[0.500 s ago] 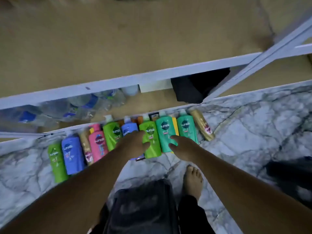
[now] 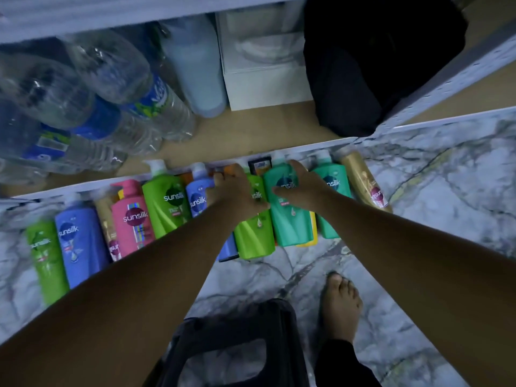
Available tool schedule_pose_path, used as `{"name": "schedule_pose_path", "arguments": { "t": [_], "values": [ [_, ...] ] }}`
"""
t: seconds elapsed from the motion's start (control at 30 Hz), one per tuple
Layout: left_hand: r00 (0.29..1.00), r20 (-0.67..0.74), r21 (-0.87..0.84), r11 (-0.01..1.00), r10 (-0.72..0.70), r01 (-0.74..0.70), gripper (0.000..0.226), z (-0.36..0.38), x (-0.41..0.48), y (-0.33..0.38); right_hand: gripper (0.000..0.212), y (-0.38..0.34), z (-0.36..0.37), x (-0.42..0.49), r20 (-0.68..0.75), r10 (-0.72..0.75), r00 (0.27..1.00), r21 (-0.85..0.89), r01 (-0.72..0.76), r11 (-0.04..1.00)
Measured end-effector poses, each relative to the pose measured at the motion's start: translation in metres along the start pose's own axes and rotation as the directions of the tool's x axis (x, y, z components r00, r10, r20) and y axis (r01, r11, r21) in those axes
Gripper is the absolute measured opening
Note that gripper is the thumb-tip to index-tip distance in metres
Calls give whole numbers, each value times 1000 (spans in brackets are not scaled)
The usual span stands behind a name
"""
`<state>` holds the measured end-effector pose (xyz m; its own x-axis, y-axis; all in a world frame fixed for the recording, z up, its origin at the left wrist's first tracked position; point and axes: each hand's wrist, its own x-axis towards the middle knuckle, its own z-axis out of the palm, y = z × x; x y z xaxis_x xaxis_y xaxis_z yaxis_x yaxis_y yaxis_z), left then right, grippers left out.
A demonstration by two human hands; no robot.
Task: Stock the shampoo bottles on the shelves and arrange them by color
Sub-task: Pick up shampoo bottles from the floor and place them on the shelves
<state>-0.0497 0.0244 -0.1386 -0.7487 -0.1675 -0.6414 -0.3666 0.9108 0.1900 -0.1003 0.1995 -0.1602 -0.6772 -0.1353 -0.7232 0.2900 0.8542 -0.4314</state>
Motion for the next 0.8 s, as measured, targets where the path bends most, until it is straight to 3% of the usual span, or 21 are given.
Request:
{"name": "schedule_pose_path", "arguments": {
  "t": [0.1,0.2,0.3,0.4,0.47,0.63,0.73,0.8],
  "values": [
    [999,-6,42,998,-48,48,108,-1,-1,10,108,1,4,8,-12,25,1000,60,-24,998],
    [995,-67,-10,998,-68,67,108,2,-1,12,102,0,6,7,-49,9,999,53,-6,999],
    [992,-101,-161,985,-78,61,118,10,-4,15,100,7,4,10,-60,44,997,84,-39,996],
    [992,-97,-394,918,-85,40,114,18,-8,16,116,12,1,7,-71,80,994,110,-72,991],
    [991,-104,-450,893,-85,29,111,21,-11,13,121,17,0,1,-81,77,994,159,-64,985],
    [991,-128,-503,864,-40,-31,107,26,-34,-1,92,24,-8,-39,-74,0,997,202,15,979],
    [989,-146,-527,844,23,-98,105,28,-66,-13,87,25,-9,-80,-58,-51,997,188,61,980],
    [984,-166,-535,832,67,-147,91,32,-91,-23,86,28,-2,-106,-54,-117,992,153,124,980]
  ]
}}
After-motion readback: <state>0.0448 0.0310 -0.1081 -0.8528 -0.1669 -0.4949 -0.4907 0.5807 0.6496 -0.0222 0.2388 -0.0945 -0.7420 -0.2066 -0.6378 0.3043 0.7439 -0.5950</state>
